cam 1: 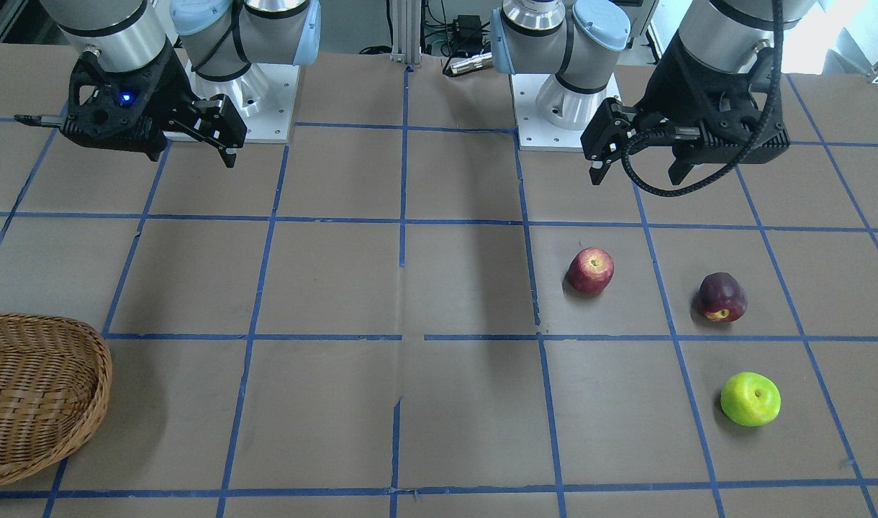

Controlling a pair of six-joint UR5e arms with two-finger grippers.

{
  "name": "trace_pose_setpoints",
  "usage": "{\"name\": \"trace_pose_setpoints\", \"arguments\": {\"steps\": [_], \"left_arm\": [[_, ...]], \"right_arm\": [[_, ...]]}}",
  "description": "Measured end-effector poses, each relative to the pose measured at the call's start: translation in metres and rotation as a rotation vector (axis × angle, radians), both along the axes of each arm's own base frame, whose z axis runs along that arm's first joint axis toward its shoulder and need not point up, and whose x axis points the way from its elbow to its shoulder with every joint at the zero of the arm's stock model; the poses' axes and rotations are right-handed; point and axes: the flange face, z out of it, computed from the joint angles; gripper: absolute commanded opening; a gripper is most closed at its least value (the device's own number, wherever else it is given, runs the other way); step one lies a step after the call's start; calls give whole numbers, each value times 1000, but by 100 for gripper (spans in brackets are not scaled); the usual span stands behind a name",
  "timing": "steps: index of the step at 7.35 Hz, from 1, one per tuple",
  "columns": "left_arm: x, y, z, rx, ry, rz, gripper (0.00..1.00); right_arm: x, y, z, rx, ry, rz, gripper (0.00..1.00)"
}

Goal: Put all apples into basket
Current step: 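Reach down and grasp the red apple with the left gripper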

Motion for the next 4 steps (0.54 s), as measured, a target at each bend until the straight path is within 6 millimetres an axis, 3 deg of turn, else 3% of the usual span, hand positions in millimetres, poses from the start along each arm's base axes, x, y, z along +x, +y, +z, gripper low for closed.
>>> {"name": "trace_pose_setpoints", "arguments": {"steps": [2, 4], "left_arm": [[0, -1, -4, 10, 0, 0, 100], [9, 1, -33, 43, -28, 0, 100]], "right_arm": [[0, 0, 0, 0, 1, 0, 100], [0, 0, 0, 1, 2, -1, 100]]}}
